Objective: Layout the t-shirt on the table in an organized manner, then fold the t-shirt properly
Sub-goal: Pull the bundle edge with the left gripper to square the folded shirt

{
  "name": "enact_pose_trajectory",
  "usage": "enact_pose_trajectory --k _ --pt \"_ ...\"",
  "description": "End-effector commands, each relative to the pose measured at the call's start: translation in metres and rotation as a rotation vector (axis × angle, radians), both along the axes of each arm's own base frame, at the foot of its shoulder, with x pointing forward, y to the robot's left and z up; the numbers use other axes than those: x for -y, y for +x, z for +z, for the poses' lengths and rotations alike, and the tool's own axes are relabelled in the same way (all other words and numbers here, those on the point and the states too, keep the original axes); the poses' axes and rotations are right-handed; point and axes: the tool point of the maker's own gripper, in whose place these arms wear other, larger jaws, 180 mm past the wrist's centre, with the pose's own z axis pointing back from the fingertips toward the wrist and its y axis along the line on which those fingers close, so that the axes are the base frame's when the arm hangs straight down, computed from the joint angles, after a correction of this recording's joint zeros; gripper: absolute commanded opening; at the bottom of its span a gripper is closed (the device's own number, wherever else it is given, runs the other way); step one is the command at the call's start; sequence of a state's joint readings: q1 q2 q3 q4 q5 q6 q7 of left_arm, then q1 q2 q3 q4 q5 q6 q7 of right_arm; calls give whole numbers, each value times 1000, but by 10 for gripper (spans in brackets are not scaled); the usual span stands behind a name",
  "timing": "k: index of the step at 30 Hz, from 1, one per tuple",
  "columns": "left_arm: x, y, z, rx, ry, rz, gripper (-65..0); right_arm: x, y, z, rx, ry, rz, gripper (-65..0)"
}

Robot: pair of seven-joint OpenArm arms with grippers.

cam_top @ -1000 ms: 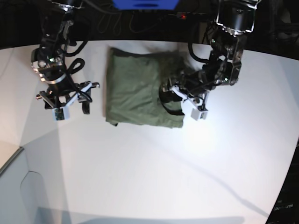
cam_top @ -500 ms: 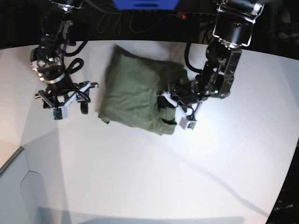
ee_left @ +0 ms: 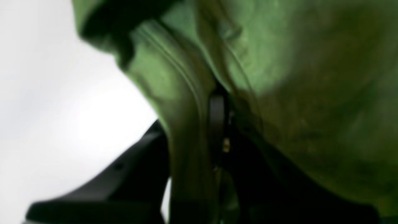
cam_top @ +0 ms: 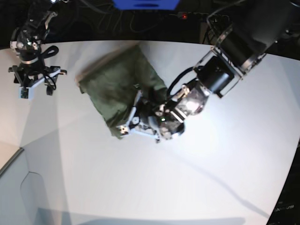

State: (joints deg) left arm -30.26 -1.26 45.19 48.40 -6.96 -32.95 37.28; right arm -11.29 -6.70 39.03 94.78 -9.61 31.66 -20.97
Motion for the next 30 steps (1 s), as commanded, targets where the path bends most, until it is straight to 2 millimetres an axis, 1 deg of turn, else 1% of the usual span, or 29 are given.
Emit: enact_pose_trajectory --k 1,3,5,7,8,10,14,16,18,19,20,22,23,25,26,28,29,30 --pt "7 -2 -1 14 44 -68 -646 4 7 13 52 -12 0 -254" --pt "22 -8 -2 40 61 -158 -646 12 -4 10 34 -18 -23 -254" --pt "39 -11 2 86 40 -245 -646 16 -11 7 23 -20 -38 -254" --pt "54 -14 8 126 15 -314 -646 17 -14 6 18 -20 -40 -254" --pt "63 -16 10 141 9 -338 -646 17 -18 4 7 -20 -40 -254" --pt "71 -16 13 168 31 -363 -646 17 -22 4 1 -25 -39 -254" --pt "68 -18 3 169 83 -386 -646 18 -22 10 10 -40 -35 -254" --pt "59 -17 -5 162 120 -385 -642 16 -22 10 13 -35 -37 -254" --pt "52 -16 -10 164 151 -390 -638 14 -21 11 16 -33 -38 -254" --pt "50 -15 -10 168 163 -393 -626 15 -21 12 19 -35 -37 -254" --pt "50 -14 -10 171 165 -390 -599 15 -21 12 19 -35 -37 -254" --pt "49 -12 -9 170 164 -375 -494 14 -21 12 19 -35 -36 -254" --pt "47 -8 -7 174 169 -359 -419 14 -20 12 19 -35 -34 -254" --pt "43 -1 -4 168 168 -321 -242 13 -20 12 19 -34 -33 -254" --pt "43 2 -1 169 153 -305 -165 13 -20 12 19 -34 -33 -254" --pt "48 14 14 197 105 -266 -29 12 -20 12 19 -32 -32 -254" --pt "47 22 23 216 83 -242 0 11 -20 11 19 -29 -33 -254" --pt "49 30 35 240 49 -216 0 9 -20 11 20 -23 -35 -254"
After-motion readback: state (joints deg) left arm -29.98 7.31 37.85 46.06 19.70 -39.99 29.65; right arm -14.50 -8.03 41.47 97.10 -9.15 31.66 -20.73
